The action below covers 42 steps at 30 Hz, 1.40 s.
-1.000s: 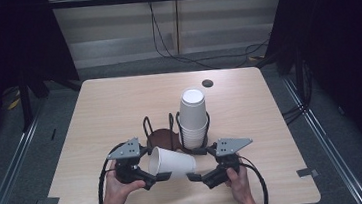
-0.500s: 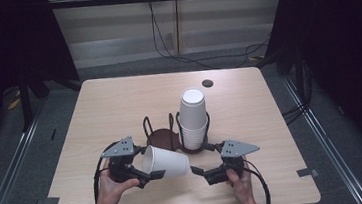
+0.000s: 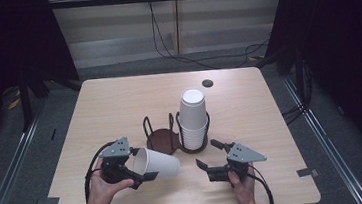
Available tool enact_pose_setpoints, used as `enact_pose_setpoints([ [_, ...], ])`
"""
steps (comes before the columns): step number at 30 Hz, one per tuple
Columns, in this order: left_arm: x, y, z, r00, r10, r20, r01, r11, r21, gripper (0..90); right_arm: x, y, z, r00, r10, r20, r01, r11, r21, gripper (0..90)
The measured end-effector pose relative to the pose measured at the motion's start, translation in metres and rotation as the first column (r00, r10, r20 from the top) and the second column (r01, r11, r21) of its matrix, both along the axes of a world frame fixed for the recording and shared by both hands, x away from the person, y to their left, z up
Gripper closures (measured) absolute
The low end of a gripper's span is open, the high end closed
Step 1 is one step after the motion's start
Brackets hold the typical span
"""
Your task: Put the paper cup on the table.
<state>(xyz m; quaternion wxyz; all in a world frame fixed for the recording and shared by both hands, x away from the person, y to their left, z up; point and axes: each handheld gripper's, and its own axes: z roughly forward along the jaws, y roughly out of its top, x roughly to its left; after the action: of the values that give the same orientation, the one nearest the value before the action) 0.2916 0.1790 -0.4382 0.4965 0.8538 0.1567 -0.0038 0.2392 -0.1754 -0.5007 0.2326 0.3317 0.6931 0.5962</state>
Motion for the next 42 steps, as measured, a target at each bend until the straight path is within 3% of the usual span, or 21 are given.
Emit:
enact_pose_setpoints([
  [3, 0.002, 0.003, -0.002, 0.9999, -0.003, -0.015, 0.004, 0.9997, 0.022, 11.2, -0.003, -0.004, -0.006, 0.9991, -0.041, 0.007, 0.041, 0.998, 0.042, 14.8],
  [7, 0.004, 0.006, -0.003, 0.9992, 0.034, -0.019, -0.032, 0.9951, 0.093, 10.9, -0.005, -0.006, -0.007, 0.998, -0.057, 0.028, 0.055, 0.997, 0.045, 13.7],
  [9, 0.006, 0.008, -0.003, 0.9983, 0.05, -0.029, -0.046, 0.9904, 0.13, 10.5, -0.008, -0.006, -0.007, 0.9964, -0.061, 0.059, 0.059, 0.997, 0.05, 13.5],
  [12, 0.008, 0.013, 0.0, 0.996, 0.082, -0.037, -0.075, 0.9858, 0.15, 10.5, -0.012, -0.007, -0.009, 0.9931, -0.059, 0.102, 0.053, 0.997, 0.061, 13.5],
  [15, 0.009, 0.016, 0.002, 0.9958, 0.083, -0.039, -0.076, 0.9838, 0.163, 10.4, -0.017, -0.008, -0.01, 0.9866, -0.053, 0.154, 0.042, 0.996, 0.073, 13.4],
  [19, 0.009, 0.022, 0.004, 0.9935, 0.104, -0.046, -0.092, 0.9719, 0.217, 10.2, -0.017, -0.01, -0.011, 0.986, -0.049, 0.159, 0.036, 0.996, 0.086, 13.4],
  [22, 0.01, 0.025, 0.008, 0.9941, 0.093, -0.055, -0.08, 0.9755, 0.205, 10.2, -0.017, -0.01, -0.011, 0.9859, -0.049, 0.16, 0.035, 0.996, 0.086, 13.4],
  [24, 0.011, 0.025, 0.011, 0.9939, 0.099, -0.049, -0.086, 0.9729, 0.214, 10.2, -0.017, -0.01, -0.011, 0.9859, -0.049, 0.16, 0.035, 0.996, 0.086, 13.4],
  [26, 0.016, 0.026, 0.015, 0.9924, 0.117, -0.04, -0.101, 0.9571, 0.271, 10.3, -0.017, -0.01, -0.011, 0.9859, -0.048, 0.16, 0.035, 0.996, 0.086, 13.5],
  [27, 0.02, 0.027, 0.017, 0.9893, 0.141, -0.04, -0.122, 0.9437, 0.308, 10.3, -0.017, -0.01, -0.011, 0.986, -0.048, 0.16, 0.035, 0.996, 0.086, 13.4],
  [28, 0.022, 0.028, 0.017, 0.988, 0.148, -0.044, -0.127, 0.9382, 0.322, 10.4, -0.017, -0.01, -0.011, 0.9859, -0.048, 0.16, 0.035, 0.996, 0.086, 13.5],
  [30, 0.027, 0.032, 0.02, 0.9859, 0.158, -0.054, -0.133, 0.9373, 0.322, 10.4, -0.017, -0.01, -0.011, 0.9858, -0.048, 0.161, 0.035, 0.996, 0.086, 13.5],
  [32, 0.032, 0.033, 0.025, 0.9848, 0.163, -0.06, -0.134, 0.9312, 0.339, 10.4, -0.017, -0.01, -0.011, 0.9858, -0.048, 0.161, 0.035, 0.996, 0.086, 13.5],
  [36, 0.036, 0.032, 0.033, 0.9796, 0.2, -0.025, -0.173, 0.9001, 0.4, 10.3, -0.017, -0.01, -0.011, 0.9858, -0.049, 0.16, 0.035, 0.996, 0.086, 13.5],
  [37, 0.038, 0.032, 0.035, 0.9803, 0.196, -0.022, -0.171, 0.8978, 0.406, 10.2, -0.017, -0.01, -0.011, 0.9858, -0.048, 0.161, 0.035, 0.996, 0.086, 13.5],
  [38, 0.04, 0.033, 0.035, 0.978, 0.206, -0.034, -0.176, 0.9009, 0.397, 10.2, -0.017, -0.01, -0.011, 0.9858, -0.049, 0.16, 0.035, 0.996, 0.086, 13.5],
  [40, 0.046, 0.036, 0.037, 0.971, 0.236, -0.035, -0.201, 0.8873, 0.415, 10.2, -0.017, -0.01, -0.011, 0.9856, -0.048, 0.162, 0.035, 0.996, 0.086, 13.5],
  [41, 0.049, 0.038, 0.037, 0.9673, 0.252, -0.031, -0.214, 0.8748, 0.435, 10.2, -0.017, -0.01, -0.011, 0.9856, -0.049, 0.162, 0.035, 0.996, 0.086, 13.5],
  [42, 0.051, 0.039, 0.038, 0.9647, 0.262, -0.031, -0.222, 0.871, 0.438, 10.2, -0.017, -0.01, -0.011, 0.9856, -0.049, 0.162, 0.035, 0.996, 0.086, 13.5],
])
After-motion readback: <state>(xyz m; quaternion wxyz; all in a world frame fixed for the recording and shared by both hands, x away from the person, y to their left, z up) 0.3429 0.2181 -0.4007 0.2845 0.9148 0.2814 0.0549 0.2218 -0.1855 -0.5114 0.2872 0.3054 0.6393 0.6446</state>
